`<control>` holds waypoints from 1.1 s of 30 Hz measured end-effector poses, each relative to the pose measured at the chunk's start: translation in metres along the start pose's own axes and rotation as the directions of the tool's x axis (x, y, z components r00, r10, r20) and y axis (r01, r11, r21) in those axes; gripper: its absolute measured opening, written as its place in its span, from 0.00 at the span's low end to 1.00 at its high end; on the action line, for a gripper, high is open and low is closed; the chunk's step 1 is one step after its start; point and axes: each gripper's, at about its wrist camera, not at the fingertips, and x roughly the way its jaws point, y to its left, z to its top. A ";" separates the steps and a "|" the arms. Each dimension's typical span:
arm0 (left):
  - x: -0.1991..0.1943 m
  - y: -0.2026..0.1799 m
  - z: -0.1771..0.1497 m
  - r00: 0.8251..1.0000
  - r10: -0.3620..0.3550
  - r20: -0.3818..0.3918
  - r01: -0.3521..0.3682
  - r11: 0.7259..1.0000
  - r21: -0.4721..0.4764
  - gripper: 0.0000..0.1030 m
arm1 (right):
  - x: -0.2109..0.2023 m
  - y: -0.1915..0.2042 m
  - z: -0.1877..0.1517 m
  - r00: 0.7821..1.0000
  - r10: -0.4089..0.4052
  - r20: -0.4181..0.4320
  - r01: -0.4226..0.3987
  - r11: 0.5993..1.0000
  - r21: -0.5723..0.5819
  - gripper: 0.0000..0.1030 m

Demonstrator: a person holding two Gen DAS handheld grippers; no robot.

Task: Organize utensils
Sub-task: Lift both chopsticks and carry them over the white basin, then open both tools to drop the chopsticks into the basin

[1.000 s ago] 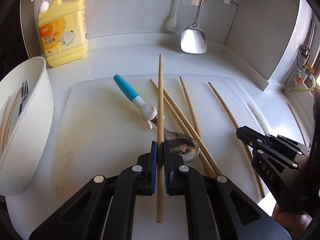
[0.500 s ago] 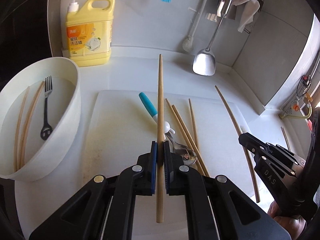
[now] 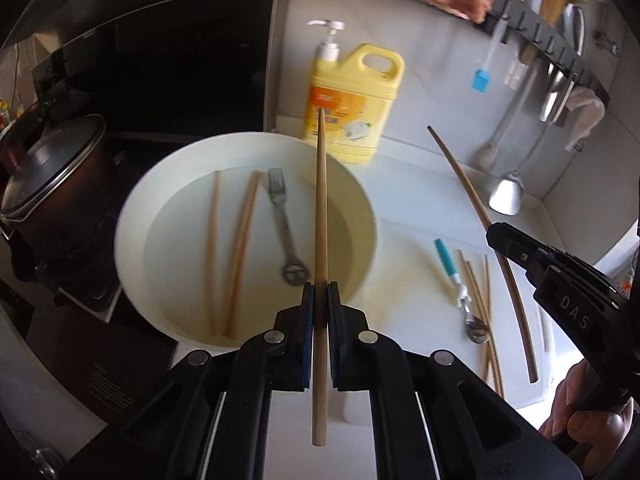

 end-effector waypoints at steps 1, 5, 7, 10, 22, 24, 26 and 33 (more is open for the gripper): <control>0.003 0.013 0.005 1.000 0.008 -0.001 -0.008 1.000 -0.003 0.07 | 0.010 0.013 0.006 1.000 0.010 -0.006 -0.010 1.000 -0.009 0.06; 0.022 0.056 0.022 1.000 -0.003 -0.031 0.002 1.000 -0.011 0.07 | 0.054 0.056 0.028 0.998 0.041 -0.039 -0.041 0.999 0.001 0.06; 0.033 0.073 0.029 0.999 -0.007 -0.042 0.006 1.000 -0.010 0.07 | 0.074 0.076 0.034 0.998 0.033 -0.051 -0.033 0.999 -0.011 0.06; 0.053 0.096 0.040 0.996 -0.024 -0.082 0.022 1.000 -0.019 0.07 | 0.104 0.095 0.039 0.996 0.025 -0.090 -0.025 1.000 0.004 0.06; 0.110 0.122 0.052 0.979 -0.058 -0.197 0.058 0.998 -0.003 0.07 | 0.177 0.111 0.037 0.964 0.036 -0.265 -0.017 0.997 0.074 0.06; 0.114 0.124 0.051 0.976 -0.053 -0.213 0.052 0.999 -0.012 0.07 | 0.185 0.109 0.036 0.957 0.041 -0.287 -0.017 0.996 0.083 0.06; 0.118 0.122 0.051 0.972 -0.047 -0.229 0.046 0.999 -0.010 0.07 | 0.190 0.106 0.036 0.950 0.050 -0.309 -0.021 0.995 0.098 0.06; 0.134 0.120 0.046 0.956 -0.041 -0.291 0.036 0.999 -0.022 0.07 | 0.207 0.102 0.037 0.929 0.065 -0.364 -0.030 0.995 0.100 0.06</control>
